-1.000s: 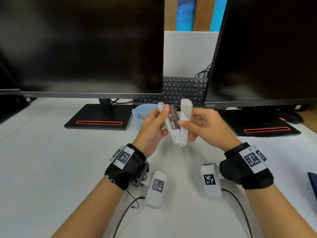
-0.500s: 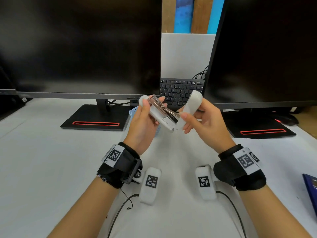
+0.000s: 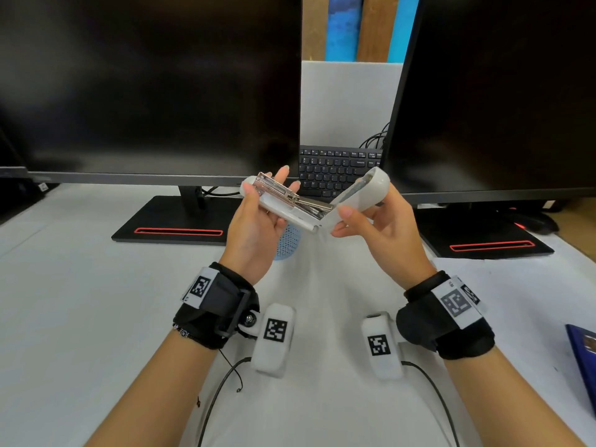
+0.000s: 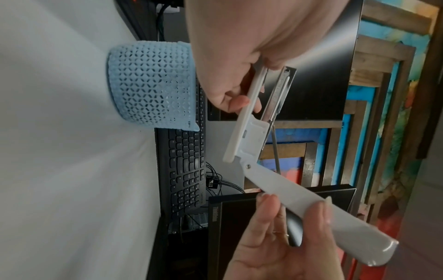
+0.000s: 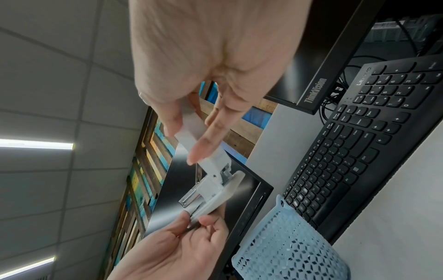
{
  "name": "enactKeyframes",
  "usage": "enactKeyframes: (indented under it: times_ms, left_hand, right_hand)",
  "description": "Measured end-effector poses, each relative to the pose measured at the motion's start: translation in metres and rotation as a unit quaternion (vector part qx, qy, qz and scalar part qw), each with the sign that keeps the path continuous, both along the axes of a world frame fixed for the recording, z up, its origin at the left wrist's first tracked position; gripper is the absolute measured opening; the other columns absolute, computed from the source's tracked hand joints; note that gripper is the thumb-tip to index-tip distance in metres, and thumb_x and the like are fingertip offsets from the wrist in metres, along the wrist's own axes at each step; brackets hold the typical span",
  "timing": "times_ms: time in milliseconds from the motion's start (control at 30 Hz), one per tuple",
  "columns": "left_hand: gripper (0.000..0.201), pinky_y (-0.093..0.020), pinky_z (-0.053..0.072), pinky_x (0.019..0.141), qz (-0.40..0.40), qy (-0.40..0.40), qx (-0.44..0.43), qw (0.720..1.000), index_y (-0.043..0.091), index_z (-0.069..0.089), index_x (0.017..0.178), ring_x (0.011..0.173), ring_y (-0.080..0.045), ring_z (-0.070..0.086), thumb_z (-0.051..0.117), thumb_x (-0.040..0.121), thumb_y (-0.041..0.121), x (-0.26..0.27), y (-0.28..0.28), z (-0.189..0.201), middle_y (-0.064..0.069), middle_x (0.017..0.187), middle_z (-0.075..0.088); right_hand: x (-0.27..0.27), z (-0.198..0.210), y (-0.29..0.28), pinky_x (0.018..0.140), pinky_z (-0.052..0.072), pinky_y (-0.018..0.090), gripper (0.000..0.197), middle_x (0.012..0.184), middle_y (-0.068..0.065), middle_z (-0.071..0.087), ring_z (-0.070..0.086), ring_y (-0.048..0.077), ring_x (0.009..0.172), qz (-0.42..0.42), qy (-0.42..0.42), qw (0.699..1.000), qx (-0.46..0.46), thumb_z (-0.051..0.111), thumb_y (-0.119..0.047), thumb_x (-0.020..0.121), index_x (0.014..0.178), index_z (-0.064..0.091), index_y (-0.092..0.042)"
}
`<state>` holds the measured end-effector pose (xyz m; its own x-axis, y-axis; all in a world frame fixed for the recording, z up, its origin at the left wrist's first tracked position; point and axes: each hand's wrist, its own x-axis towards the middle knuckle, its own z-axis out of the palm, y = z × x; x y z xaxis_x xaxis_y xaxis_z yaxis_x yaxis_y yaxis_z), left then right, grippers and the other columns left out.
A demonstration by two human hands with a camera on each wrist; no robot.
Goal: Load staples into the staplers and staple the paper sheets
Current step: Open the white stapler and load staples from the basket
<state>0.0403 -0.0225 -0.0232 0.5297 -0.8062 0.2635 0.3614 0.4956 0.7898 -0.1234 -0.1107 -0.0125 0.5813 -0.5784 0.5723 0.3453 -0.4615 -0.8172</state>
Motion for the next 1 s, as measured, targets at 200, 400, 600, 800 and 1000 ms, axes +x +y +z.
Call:
enactKeyframes:
  times_ms: [200,400,600,800,1000]
  left_hand:
    - [0.049,-0.031,0.043,0.104,-0.031,0.088,-0.026,0.995,0.017,0.038,0.138,0.129,-0.02,0.052,0.014,0.104,0.042,0.004,-0.001,0.001,-0.004,0.141,0.054]
    - [0.055,-0.014,0.048,0.061,-0.059,0.162,-0.015,0.985,0.012,0.033,0.147,0.128,-0.021,0.052,0.013,0.104,0.041,0.01,-0.001,-0.002,-0.006,0.143,0.051]
    - [0.053,-0.016,0.043,0.067,-0.093,0.209,-0.026,0.973,0.01,0.05,0.13,0.107,-0.018,0.064,0.014,0.105,0.04,0.009,0.003,0.0,-0.008,0.138,0.055]
    - [0.046,-0.023,0.037,0.104,-0.083,0.233,-0.074,0.966,0.017,0.036,0.142,0.128,-0.018,0.053,0.02,0.105,0.039,0.018,0.011,0.003,-0.004,0.135,0.059]
    - [0.053,-0.025,0.035,0.096,-0.077,0.178,-0.064,0.979,0.021,0.035,0.145,0.127,-0.012,0.053,0.021,0.102,0.047,0.015,0.01,0.002,0.006,0.139,0.055]
  right_hand:
    - [0.0,-0.001,-0.002,0.067,0.059,0.033,0.033,0.108,0.027,0.061,0.069,0.02,0.081,0.01,-0.027,0.999,0.043,0.063,-0.01,0.088,0.117,0.05,-0.001]
    - [-0.001,0.002,-0.001,0.075,0.058,0.035,0.033,0.103,0.007,0.07,0.07,0.024,0.086,0.069,-0.083,0.99,0.088,0.059,-0.009,0.087,0.117,0.052,0.006]
    - [-0.005,0.003,-0.003,0.081,0.058,0.038,0.018,0.111,0.016,0.071,0.07,0.035,0.099,0.106,-0.048,0.99,0.077,0.062,-0.004,0.084,0.1,0.055,-0.008]
    - [-0.007,0.0,-0.007,0.07,0.06,0.031,0.026,0.105,0.015,0.072,0.074,0.027,0.088,0.034,0.036,0.999,-0.003,0.074,0.005,0.076,0.099,0.062,0.007]
    - [-0.005,-0.003,-0.012,0.056,0.059,0.028,0.031,0.094,0.001,0.076,0.073,0.021,0.067,-0.031,0.107,0.993,-0.029,0.075,-0.011,0.081,0.111,0.071,-0.018]
